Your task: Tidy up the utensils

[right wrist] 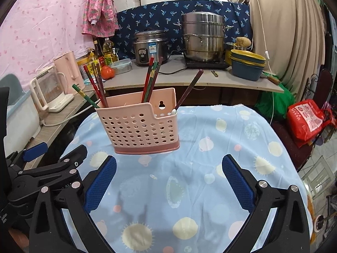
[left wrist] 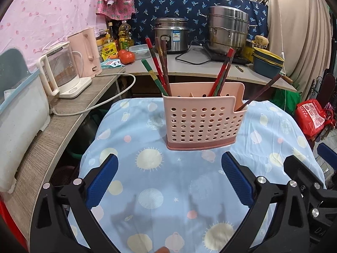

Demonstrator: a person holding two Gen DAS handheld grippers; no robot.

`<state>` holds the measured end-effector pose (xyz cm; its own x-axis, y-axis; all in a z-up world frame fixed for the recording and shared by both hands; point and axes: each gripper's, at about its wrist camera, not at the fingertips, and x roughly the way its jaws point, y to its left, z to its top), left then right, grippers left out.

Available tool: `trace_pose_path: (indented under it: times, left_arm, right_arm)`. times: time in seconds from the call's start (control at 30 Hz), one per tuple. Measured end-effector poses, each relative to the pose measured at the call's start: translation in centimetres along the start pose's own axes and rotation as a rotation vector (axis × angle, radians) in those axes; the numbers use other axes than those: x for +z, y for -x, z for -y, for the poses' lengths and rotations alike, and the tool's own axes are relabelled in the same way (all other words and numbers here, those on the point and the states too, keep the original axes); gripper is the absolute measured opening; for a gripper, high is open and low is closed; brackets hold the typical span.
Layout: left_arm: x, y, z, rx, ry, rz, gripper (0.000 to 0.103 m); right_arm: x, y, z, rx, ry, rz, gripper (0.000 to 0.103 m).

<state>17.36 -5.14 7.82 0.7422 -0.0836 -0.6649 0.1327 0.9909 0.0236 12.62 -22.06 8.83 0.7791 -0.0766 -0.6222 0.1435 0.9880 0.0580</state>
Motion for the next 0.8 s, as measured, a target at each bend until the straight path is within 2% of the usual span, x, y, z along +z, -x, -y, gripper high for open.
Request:
trace_pose_path:
  times: [0.8]
  left_arm:
    - [-0.26,0.14,0.00,0.025,0.001,-0.009,0.094]
  right_arm:
    - [-0.29,0.25,-0.23,-0.023,0.017,0.010,0.097]
